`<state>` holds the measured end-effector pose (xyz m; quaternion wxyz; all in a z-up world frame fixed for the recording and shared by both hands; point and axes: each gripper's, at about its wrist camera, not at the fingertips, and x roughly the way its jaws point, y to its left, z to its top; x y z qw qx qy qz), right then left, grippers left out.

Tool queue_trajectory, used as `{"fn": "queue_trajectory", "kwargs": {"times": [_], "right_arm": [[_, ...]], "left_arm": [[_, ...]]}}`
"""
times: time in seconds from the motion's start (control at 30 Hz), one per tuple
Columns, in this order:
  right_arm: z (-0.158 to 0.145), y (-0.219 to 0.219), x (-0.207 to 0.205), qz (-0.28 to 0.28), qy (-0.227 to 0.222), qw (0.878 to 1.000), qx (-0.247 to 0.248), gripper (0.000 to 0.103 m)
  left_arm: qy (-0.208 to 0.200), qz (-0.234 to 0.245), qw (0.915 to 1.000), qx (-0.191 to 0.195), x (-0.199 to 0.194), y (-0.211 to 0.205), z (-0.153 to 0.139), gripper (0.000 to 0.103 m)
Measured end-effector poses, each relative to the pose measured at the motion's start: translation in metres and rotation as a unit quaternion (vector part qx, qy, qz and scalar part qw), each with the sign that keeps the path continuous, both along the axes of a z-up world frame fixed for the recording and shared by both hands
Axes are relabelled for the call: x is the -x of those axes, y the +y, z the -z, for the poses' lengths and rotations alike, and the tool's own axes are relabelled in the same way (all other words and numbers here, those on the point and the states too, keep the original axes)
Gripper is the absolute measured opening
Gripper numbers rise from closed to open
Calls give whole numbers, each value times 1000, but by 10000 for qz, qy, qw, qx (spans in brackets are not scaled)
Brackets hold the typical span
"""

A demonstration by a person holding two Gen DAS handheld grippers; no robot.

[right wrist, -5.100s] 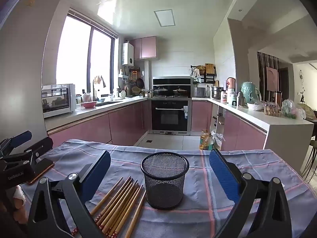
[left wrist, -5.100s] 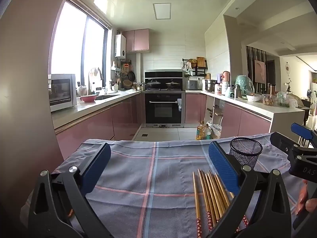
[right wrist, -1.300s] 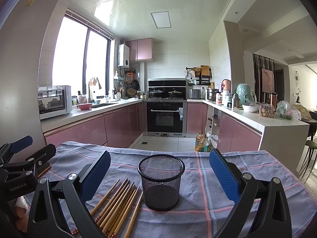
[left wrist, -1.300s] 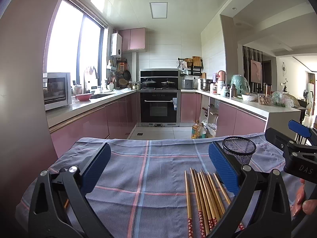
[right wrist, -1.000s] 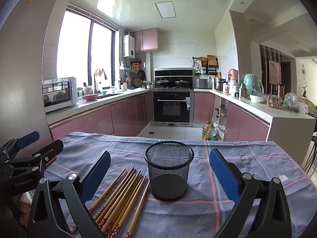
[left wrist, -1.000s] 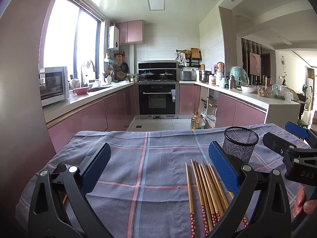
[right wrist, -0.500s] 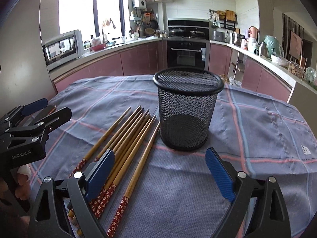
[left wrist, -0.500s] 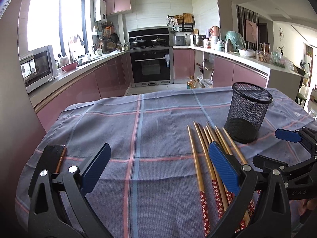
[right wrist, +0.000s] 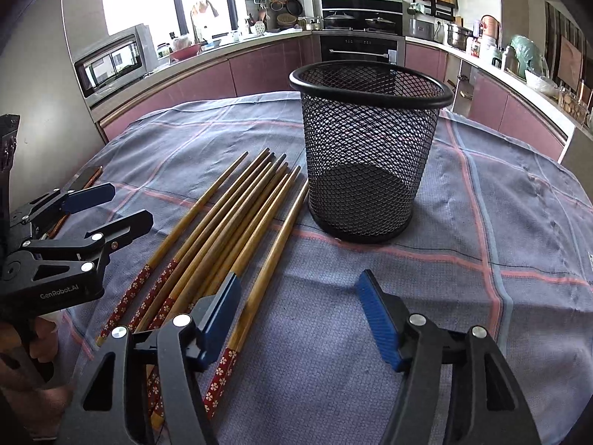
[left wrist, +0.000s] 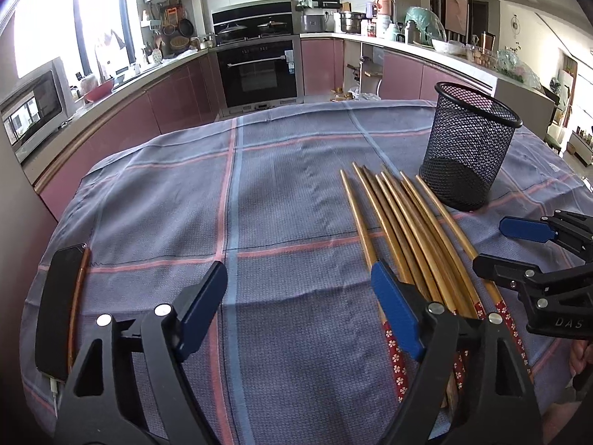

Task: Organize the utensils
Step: 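Lower the left tool onto a red-tipped chopstick and close it while the right tool grasps another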

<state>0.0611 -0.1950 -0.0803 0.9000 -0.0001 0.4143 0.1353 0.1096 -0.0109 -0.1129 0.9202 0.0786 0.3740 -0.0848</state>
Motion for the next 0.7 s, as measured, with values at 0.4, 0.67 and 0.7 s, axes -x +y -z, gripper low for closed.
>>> {"fn": "queue_trajectory", "kwargs": {"times": [0.4, 0.67, 0.7], "right_arm": [[-2, 8, -12, -138, 86, 9998, 111, 49], [-2, 9, -25, -138, 101, 9998, -43, 39], [-2, 7, -26, -156, 130, 9996, -171, 31]], "left_arm": [[219, 424, 9989, 15, -10, -15, 7, 67], [626, 566, 9960, 277, -35, -23, 14, 34], [630, 596, 9957, 310, -36, -24, 13, 30]]}}
